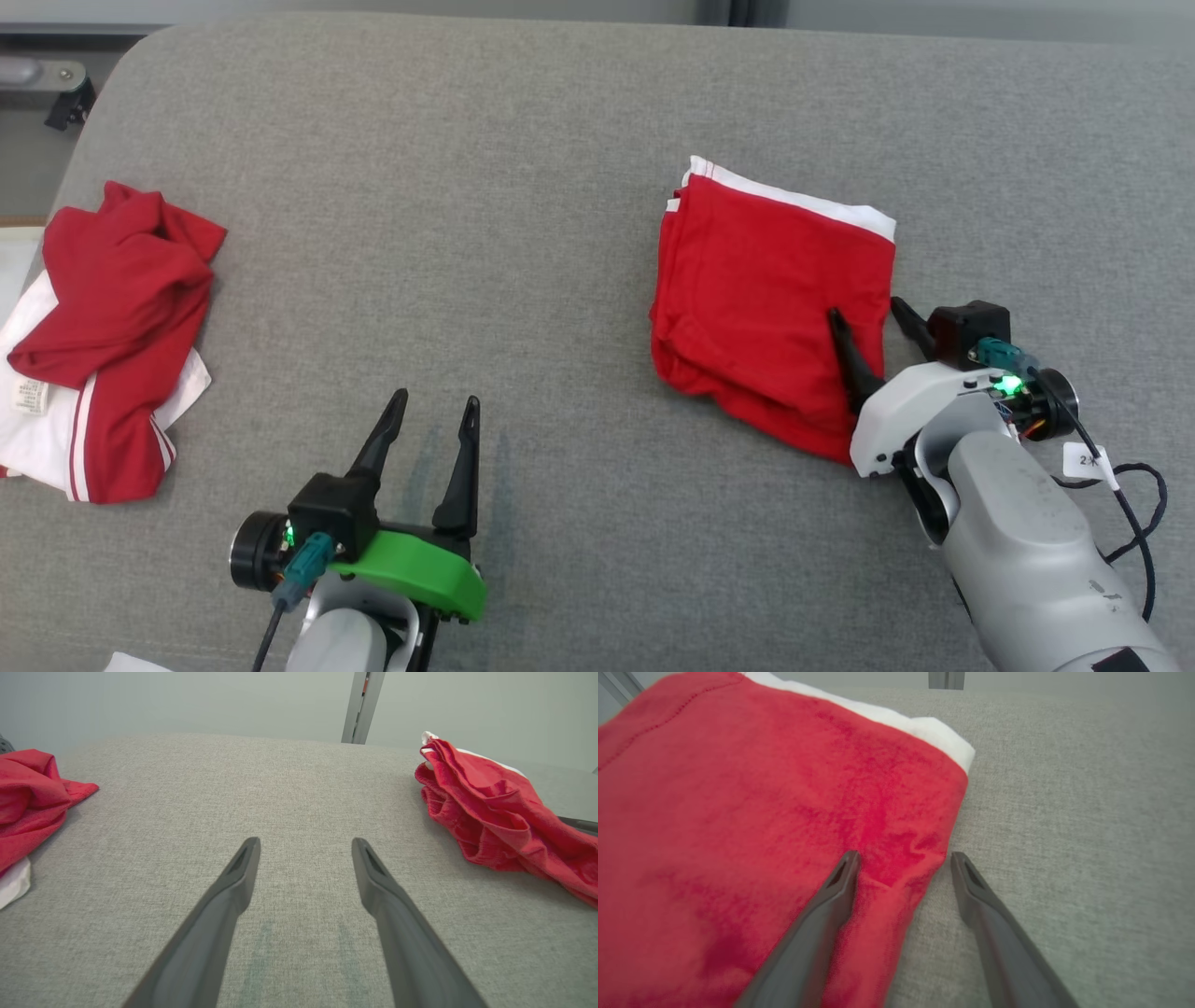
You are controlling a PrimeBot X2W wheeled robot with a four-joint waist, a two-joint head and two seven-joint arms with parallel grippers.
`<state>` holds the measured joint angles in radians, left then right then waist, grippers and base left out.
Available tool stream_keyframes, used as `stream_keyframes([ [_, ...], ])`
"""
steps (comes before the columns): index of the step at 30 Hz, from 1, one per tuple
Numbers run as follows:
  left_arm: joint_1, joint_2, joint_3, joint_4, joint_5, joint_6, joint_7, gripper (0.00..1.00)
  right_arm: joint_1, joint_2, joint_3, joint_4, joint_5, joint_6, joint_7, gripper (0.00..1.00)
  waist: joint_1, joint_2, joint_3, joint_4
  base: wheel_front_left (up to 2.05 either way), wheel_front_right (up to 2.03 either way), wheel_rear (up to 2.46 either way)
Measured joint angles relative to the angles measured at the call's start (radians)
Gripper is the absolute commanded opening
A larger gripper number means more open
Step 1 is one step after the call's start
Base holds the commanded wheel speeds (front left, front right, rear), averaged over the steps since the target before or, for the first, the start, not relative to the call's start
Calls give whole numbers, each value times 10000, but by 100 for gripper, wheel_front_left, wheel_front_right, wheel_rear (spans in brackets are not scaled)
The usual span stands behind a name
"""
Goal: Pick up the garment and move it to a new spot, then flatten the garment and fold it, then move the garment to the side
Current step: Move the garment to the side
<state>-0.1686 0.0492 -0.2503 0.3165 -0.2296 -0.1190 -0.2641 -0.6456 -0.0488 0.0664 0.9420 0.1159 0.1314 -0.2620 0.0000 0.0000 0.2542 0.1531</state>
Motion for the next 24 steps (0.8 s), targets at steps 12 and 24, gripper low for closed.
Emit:
stream_keyframes([
  [12, -92, -8, -481, -234, 201, -54, 0, 100, 325, 25, -278, -497, 374, 8, -54, 0, 0, 0, 240, -445, 0, 0, 0],
  [24, -95, -8, -1323, -318, 290, -84, 0, 100, 1233, -8, 48, -1112, 692, 2, -19, 0, 0, 0, -199, -2829, 0, 0, 0],
])
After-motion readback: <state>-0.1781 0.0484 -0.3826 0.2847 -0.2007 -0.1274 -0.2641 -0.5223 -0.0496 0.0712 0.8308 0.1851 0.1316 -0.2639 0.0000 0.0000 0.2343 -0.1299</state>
